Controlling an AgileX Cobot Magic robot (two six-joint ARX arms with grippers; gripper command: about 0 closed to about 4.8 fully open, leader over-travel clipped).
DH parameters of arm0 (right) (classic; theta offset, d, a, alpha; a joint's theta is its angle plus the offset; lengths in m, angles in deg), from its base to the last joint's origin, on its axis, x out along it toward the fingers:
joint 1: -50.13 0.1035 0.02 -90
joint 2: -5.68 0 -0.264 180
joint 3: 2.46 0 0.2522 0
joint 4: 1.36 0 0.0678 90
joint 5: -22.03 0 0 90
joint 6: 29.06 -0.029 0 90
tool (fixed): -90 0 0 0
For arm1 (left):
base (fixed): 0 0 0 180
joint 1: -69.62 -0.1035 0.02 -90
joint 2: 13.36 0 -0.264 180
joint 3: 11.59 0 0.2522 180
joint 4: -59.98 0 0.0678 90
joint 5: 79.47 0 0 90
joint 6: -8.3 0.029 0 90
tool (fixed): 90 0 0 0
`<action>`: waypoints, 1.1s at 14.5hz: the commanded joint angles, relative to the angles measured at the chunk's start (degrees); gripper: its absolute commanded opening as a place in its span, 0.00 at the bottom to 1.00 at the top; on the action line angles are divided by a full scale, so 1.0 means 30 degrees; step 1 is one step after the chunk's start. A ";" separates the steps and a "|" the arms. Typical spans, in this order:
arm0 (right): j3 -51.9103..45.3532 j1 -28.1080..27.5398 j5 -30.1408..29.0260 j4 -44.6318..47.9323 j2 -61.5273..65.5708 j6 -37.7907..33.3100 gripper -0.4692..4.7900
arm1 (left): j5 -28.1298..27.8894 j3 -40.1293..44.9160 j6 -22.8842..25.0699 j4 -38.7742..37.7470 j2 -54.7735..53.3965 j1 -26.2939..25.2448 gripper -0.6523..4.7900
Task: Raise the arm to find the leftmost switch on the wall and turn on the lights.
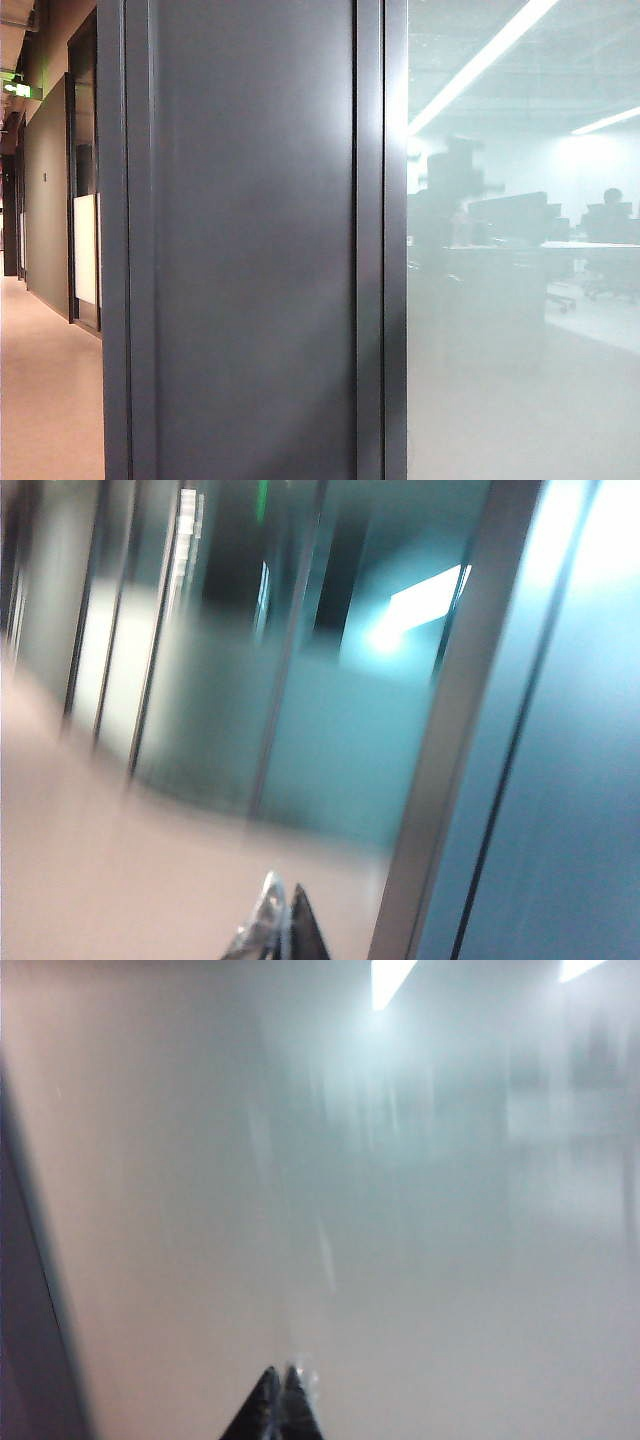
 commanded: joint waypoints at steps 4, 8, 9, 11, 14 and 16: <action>0.6127 -0.0036 0.0860 0.2076 0.1202 0.0714 0.09 | -0.0685 -0.7220 0.2382 0.1741 -0.2725 0.0015 0.11; 1.1890 -0.0036 0.0670 0.2572 0.7198 0.1253 0.09 | 0.1559 -1.2764 0.2302 0.3672 -0.8823 0.0007 0.11; 1.4360 -0.0036 -0.0153 0.2565 0.9857 0.1253 0.09 | 0.2200 -1.4651 0.2244 0.3752 -1.0914 0.0015 0.11; 1.8163 -0.0036 -0.1770 0.2557 1.3653 0.1239 0.09 | 0.2492 -1.6954 0.2178 0.3942 -1.3639 0.0022 0.11; 2.3292 -0.0022 -0.3089 0.1719 1.8294 0.1217 0.09 | 0.2455 -1.9336 0.2178 0.4240 -1.6684 0.0022 0.11; 2.5318 -0.0022 -0.3810 0.1588 2.0305 0.0911 0.09 | 0.2455 -1.9649 0.2178 0.5734 -1.8127 0.0022 0.11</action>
